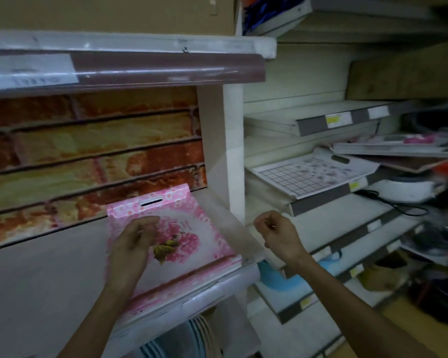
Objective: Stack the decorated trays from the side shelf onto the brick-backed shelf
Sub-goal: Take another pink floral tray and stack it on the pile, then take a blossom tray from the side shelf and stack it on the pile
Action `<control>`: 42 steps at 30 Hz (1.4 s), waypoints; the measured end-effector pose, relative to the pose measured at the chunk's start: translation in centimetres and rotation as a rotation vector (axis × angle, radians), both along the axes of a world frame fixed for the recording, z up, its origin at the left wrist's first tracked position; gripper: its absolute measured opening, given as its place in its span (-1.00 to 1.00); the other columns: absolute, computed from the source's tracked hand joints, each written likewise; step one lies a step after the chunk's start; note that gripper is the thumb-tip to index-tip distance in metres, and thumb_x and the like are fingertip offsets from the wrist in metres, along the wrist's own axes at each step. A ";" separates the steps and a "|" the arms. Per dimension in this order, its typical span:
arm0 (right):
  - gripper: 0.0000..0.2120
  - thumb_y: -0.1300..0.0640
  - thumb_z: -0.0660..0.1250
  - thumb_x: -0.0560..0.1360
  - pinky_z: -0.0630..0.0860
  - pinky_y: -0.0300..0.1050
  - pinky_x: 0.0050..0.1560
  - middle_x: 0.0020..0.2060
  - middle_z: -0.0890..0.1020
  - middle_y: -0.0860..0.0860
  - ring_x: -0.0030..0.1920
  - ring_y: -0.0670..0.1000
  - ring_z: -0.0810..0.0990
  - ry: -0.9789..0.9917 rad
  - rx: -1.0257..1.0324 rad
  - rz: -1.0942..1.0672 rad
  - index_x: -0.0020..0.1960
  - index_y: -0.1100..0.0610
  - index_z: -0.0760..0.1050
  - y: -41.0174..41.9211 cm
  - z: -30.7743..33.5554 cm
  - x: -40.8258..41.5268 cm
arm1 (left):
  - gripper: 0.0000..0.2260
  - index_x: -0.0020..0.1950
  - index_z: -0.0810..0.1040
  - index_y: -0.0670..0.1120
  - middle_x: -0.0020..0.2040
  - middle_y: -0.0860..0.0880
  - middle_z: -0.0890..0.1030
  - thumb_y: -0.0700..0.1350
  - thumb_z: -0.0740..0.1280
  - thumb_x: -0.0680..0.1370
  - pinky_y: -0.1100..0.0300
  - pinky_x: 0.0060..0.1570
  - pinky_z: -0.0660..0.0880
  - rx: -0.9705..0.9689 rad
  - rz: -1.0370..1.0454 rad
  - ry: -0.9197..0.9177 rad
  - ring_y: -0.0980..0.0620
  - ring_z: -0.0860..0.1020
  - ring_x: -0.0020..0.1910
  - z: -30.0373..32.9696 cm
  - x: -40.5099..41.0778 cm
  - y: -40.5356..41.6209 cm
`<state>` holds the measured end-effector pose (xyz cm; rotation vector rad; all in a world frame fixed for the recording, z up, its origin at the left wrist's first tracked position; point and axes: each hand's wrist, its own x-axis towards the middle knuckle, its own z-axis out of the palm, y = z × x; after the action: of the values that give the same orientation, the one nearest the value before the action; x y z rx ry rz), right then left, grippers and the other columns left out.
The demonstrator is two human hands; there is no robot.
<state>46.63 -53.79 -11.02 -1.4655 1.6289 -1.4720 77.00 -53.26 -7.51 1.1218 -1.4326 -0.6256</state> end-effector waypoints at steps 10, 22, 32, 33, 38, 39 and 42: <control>-0.90 0.05 0.35 0.54 0.46 -0.06 -0.29 -0.44 0.49 -0.06 -0.39 -0.06 0.46 0.040 -0.110 -0.220 -0.13 0.04 0.54 6.7 3.9 -11.4 | -0.73 0.01 0.61 0.06 -0.11 -0.02 0.69 -0.27 0.22 0.62 0.25 -0.16 0.60 0.000 -0.323 0.035 0.01 0.66 -0.15 0.4 -12.3 -0.7; -0.88 0.04 0.34 0.54 0.53 0.06 -0.23 -0.39 0.51 -0.03 -0.36 -0.02 0.48 0.028 -0.185 -0.325 -0.13 0.07 0.54 10.4 6.7 -28.4 | -0.76 -0.01 0.62 0.00 -0.17 0.02 0.69 -0.29 0.23 0.62 0.29 -0.18 0.60 -0.018 -0.537 0.094 0.02 0.64 -0.19 1.5 -32.0 -1.9; -0.87 0.10 0.31 0.55 0.44 -0.37 -0.38 -0.46 0.55 -0.18 -0.41 -0.24 0.52 0.112 -0.198 -0.326 -0.18 -0.03 0.51 7.8 10.1 -40.3 | -0.80 -0.01 0.63 -0.02 -0.16 -0.04 0.69 -0.26 0.25 0.62 0.26 -0.16 0.60 -0.043 -0.549 0.021 -0.05 0.66 -0.15 1.7 -44.0 -3.5; -0.87 0.09 0.30 0.55 0.49 -0.26 -0.34 -0.44 0.55 -0.16 -0.40 -0.20 0.51 0.108 -0.193 -0.323 -0.17 -0.02 0.51 7.3 10.3 -41.2 | -0.80 -0.01 0.63 -0.02 -0.17 -0.03 0.69 -0.26 0.25 0.62 0.27 -0.16 0.59 -0.043 -0.547 0.014 -0.04 0.66 -0.16 1.8 -44.8 -3.8; -0.90 0.07 0.29 0.57 0.52 -0.10 -0.23 -0.29 0.60 -0.03 -0.28 -0.08 0.55 0.104 -0.183 -0.316 -0.08 0.07 0.54 4.4 11.3 -45.3 | -0.82 0.01 0.63 -0.01 -0.15 0.01 0.68 -0.23 0.27 0.61 0.39 -0.15 0.54 -0.080 -0.564 -0.057 0.07 0.66 -0.16 2.5 -49.1 -6.3; -0.89 0.06 0.30 0.57 0.52 -0.09 -0.23 -0.29 0.60 -0.03 -0.30 -0.09 0.55 0.109 -0.180 -0.323 -0.07 0.08 0.54 3.7 11.4 -46.1 | -0.82 0.01 0.63 0.00 -0.14 0.04 0.68 -0.22 0.27 0.62 0.39 -0.13 0.54 -0.089 -0.570 -0.071 0.08 0.65 -0.15 2.7 -50.1 -7.0; -0.88 0.07 0.30 0.56 0.57 0.03 -0.18 -0.31 0.60 -0.02 -0.28 -0.02 0.57 0.138 -0.156 -0.346 -0.06 0.11 0.54 1.4 11.8 -48.5 | -0.82 0.02 0.63 0.04 -0.10 0.09 0.68 -0.18 0.27 0.61 0.30 -0.04 0.55 -0.140 -0.599 -0.123 0.13 0.65 -0.08 3.5 -53.2 -8.9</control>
<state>-1.91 -52.34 0.76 -1.4479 1.9675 -1.7516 23.78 -62.19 -4.01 0.6191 -1.9063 -0.8639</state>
